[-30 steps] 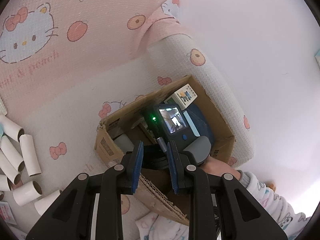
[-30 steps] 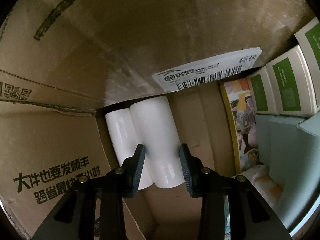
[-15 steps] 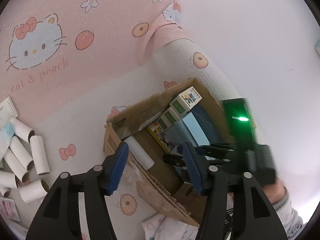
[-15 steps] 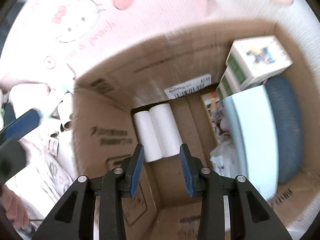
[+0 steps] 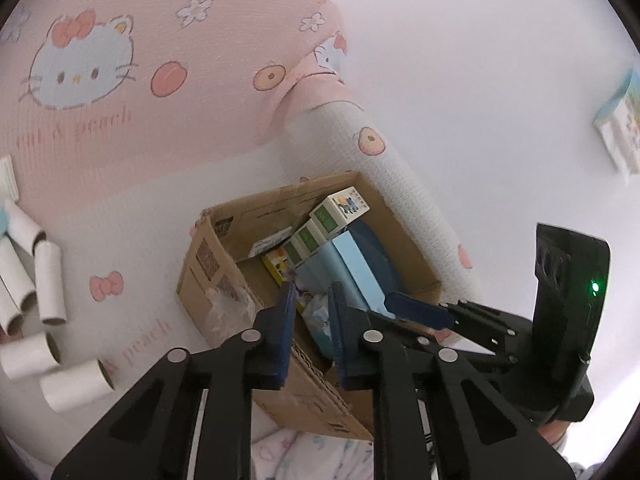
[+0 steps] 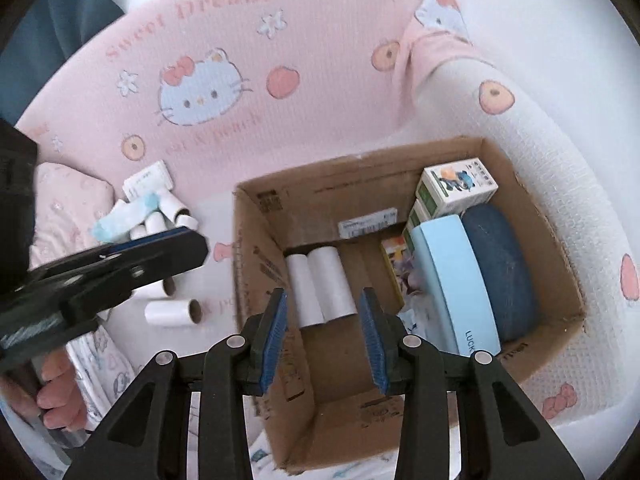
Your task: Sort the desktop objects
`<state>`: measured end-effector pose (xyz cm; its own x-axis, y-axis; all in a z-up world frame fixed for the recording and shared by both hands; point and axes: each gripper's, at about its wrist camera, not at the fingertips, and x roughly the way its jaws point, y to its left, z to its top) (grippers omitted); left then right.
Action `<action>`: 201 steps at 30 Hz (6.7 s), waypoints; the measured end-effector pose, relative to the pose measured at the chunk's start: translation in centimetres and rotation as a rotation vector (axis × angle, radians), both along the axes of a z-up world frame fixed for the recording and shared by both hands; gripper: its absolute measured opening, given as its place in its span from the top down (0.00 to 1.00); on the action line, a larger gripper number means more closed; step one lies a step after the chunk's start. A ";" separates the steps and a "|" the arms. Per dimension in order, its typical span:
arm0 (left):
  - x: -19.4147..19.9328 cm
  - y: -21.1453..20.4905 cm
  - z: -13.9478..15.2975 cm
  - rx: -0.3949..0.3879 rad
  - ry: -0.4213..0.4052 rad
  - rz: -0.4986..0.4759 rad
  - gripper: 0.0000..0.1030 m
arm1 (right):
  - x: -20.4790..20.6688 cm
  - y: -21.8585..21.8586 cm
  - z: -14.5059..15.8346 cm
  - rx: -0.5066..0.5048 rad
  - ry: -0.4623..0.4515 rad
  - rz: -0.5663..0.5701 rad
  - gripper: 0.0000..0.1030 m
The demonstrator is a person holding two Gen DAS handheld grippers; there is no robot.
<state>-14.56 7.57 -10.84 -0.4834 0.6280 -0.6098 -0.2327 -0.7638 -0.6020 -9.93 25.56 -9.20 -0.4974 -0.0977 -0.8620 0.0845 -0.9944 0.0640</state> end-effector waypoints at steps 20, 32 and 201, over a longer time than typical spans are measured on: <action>8.5 -8.1 -6.8 -0.175 0.010 0.176 0.88 | 5.6 -7.2 0.0 0.291 0.159 0.149 0.52; 9.7 -12.5 -11.8 -0.172 -0.129 0.264 0.88 | 7.5 -10.2 -0.9 -0.001 0.260 0.273 0.40; 4.6 -8.9 -1.8 0.055 -0.080 0.280 0.58 | 0.1 -11.8 -6.4 -0.343 0.103 0.342 0.60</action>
<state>-9.97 -1.37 -12.64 -0.5942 0.5103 -0.6217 0.0318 -0.7575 -0.6521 -9.82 13.73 -15.61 -0.4683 -0.5394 -0.6999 0.4251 -0.8319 0.3567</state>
